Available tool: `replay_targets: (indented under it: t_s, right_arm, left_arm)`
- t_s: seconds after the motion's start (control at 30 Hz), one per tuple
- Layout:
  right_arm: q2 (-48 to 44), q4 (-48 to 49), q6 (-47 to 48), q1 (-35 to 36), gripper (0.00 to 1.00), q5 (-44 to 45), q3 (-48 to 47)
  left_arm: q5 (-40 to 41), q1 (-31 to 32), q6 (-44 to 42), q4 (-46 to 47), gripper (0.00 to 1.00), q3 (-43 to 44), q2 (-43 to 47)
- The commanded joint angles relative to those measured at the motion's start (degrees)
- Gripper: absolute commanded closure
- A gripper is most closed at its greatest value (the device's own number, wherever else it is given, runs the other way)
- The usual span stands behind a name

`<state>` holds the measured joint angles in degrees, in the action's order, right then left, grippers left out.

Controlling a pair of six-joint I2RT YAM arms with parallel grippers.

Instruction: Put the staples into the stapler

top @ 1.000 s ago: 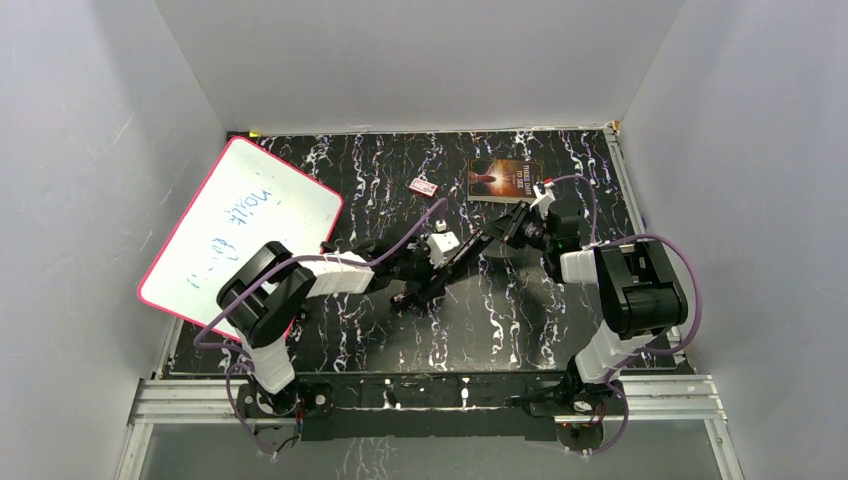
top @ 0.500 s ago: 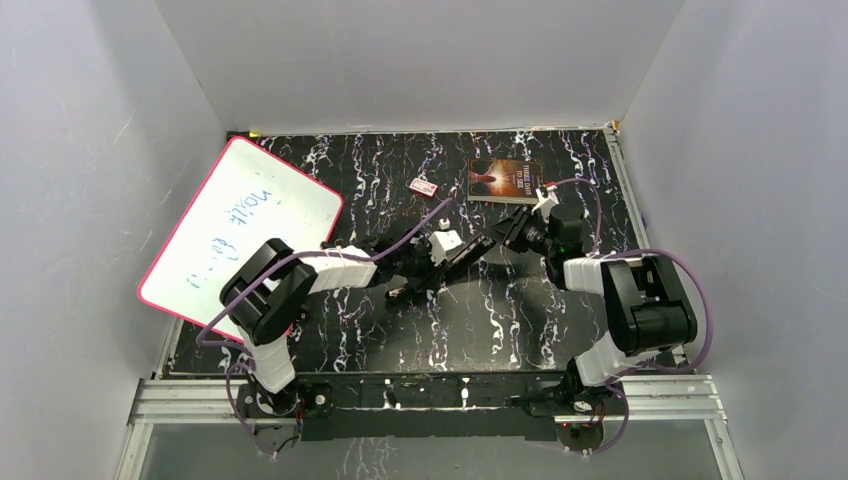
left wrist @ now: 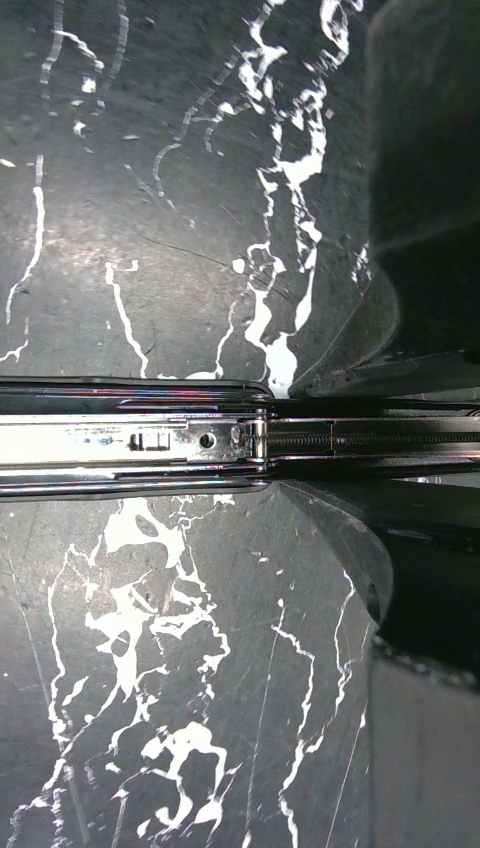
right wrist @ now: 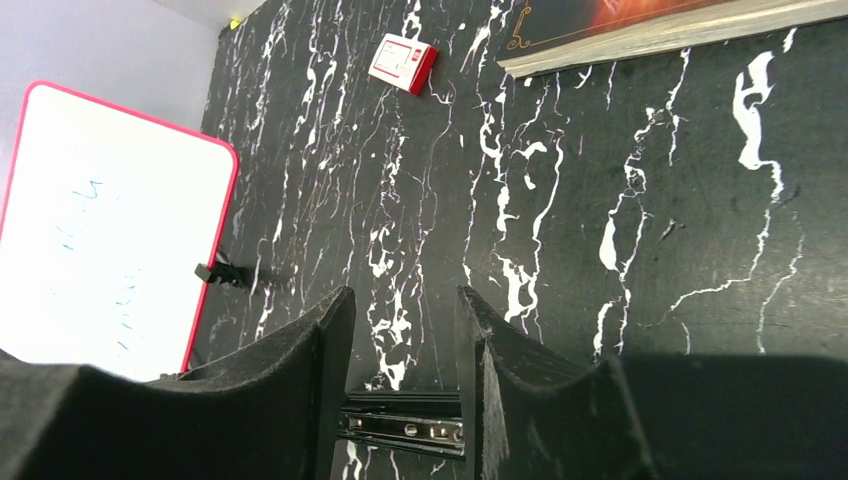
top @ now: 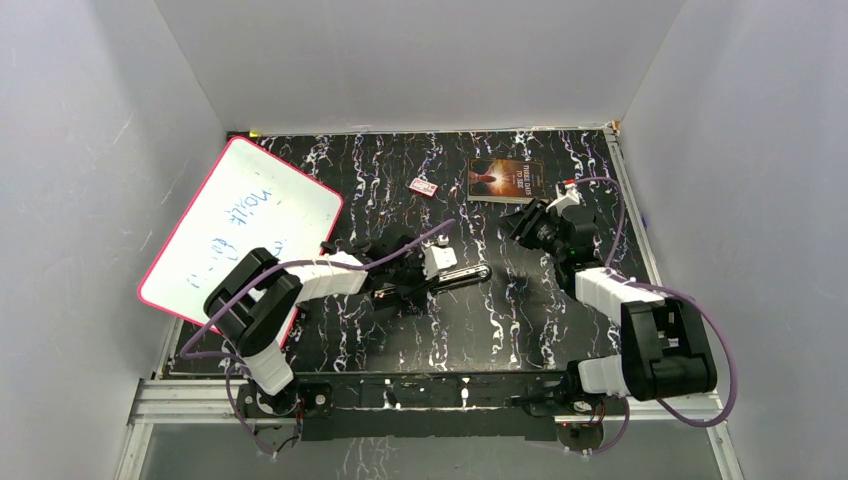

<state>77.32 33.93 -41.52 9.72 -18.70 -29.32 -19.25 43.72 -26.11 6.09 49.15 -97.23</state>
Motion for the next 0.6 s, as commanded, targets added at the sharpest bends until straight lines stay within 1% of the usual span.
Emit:
replay_targets:
  t_s: [0.0, 0.07, 0.13, 0.27, 0.3, 0.33, 0.4, 0.43, 0.47, 0.53, 0.57]
  right_arm:
    - [-4.38, -3.26, 4.23, -0.32, 0.50, 1.42, -0.03]
    - [-5.62, -5.04, 5.18, -0.37, 0.49, 0.89, -0.03]
    - [-6.82, -6.46, 5.72, -0.39, 0.48, 0.00, 0.17]
    - [-8.90, -7.30, 5.65, -0.31, 0.47, -2.28, 1.36]
    - [-9.24, -7.53, 5.82, -0.29, 0.47, -2.90, 1.76]
    - [-9.43, -8.14, 6.25, -0.30, 0.47, -3.38, 1.80]
    - [-9.07, -9.90, 7.98, -0.29, 0.46, -4.38, 1.38]
    - [-8.48, -10.68, 8.70, -0.28, 0.46, -4.76, 1.15]
    - [-7.93, -11.21, 9.15, -0.28, 0.45, -5.24, 0.97]
    - [-6.65, -11.74, 9.60, -0.14, 0.45, -5.57, 0.53]
    - [-5.74, -12.61, 9.57, -0.11, 0.45, -5.26, -0.06]
  left_arm:
    - [-0.75, -0.34, -11.86, -5.89, 0.92, 1.23, 2.38]
    - [-1.65, -0.69, -17.45, -6.23, 0.91, 1.47, 2.38]
    - [-1.83, -2.16, -20.01, -7.28, 0.90, 3.38, 1.32]
    - [-8.04, -6.23, -24.60, -16.57, 0.87, 9.36, -1.71]
    - [-8.90, -6.79, -25.90, -17.66, 0.85, 10.16, -1.95]
    - [-9.29, -6.95, -26.60, -18.21, 0.83, 10.63, -2.09]
    - [-9.80, -7.04, -26.55, -17.88, 0.74, 10.87, -2.17]
    - [-10.35, -7.07, -26.09, -17.40, 0.66, 10.88, -2.22]
    - [-10.90, -7.06, -25.54, -16.79, 0.60, 10.68, -2.21]
    - [-11.43, -7.01, -24.60, -15.45, 0.55, 9.98, -1.95]
    - [-11.37, -7.07, -24.20, -14.79, 0.50, 9.51, -1.65]
